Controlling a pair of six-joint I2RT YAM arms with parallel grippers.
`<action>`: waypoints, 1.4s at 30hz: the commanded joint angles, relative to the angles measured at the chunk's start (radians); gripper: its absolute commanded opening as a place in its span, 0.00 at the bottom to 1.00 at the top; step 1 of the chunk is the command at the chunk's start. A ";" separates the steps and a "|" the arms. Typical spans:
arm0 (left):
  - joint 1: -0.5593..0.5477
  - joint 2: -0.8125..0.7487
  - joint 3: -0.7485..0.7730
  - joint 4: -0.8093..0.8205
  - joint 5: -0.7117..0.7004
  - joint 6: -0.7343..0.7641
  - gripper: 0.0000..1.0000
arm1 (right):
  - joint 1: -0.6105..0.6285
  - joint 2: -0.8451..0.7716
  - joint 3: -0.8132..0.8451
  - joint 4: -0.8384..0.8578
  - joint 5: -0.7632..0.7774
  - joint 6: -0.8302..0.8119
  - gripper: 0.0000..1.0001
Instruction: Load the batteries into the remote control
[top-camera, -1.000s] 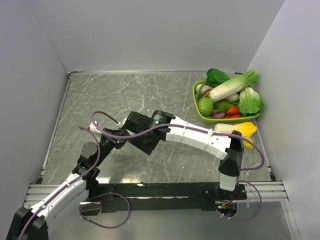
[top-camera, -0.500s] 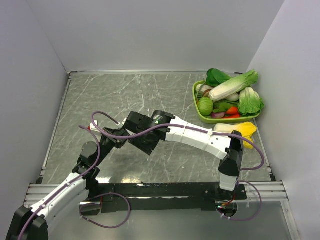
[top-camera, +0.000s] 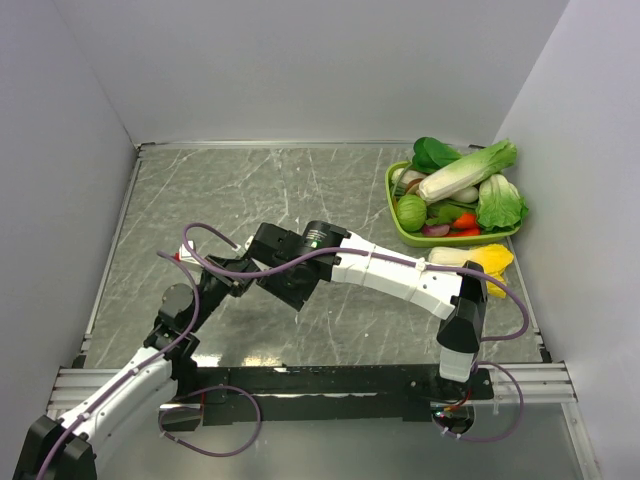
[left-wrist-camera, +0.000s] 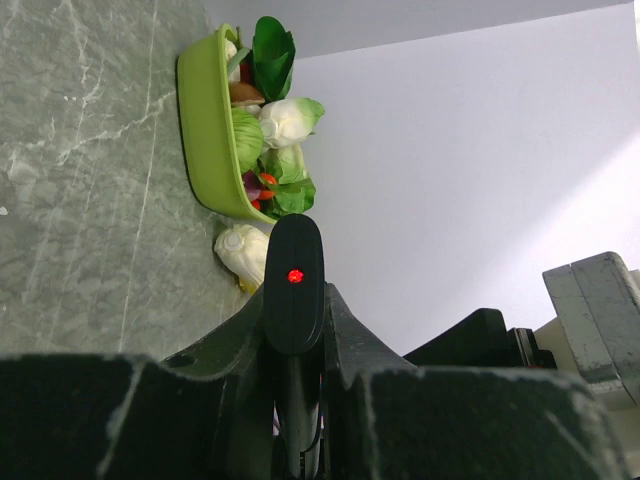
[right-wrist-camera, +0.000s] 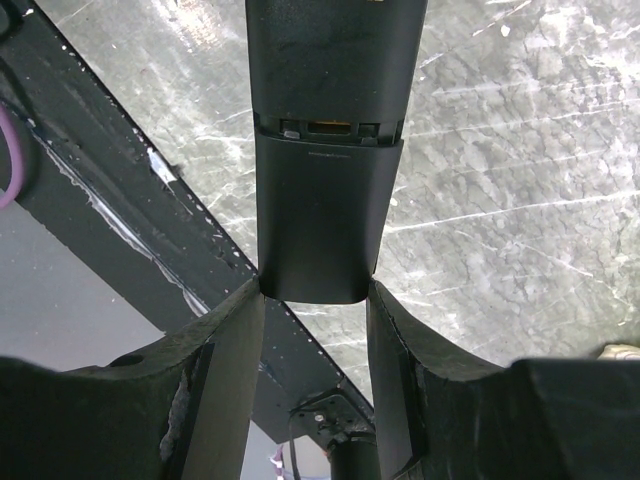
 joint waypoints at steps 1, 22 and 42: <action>-0.003 -0.026 0.027 0.052 0.001 -0.036 0.02 | 0.002 -0.013 0.026 -0.009 0.002 -0.001 0.46; -0.003 -0.015 0.013 0.072 0.007 -0.047 0.02 | 0.002 -0.029 0.069 -0.022 -0.004 0.004 0.58; -0.003 0.008 0.055 0.040 0.008 -0.049 0.02 | -0.020 -0.150 0.070 0.042 0.008 -0.068 0.75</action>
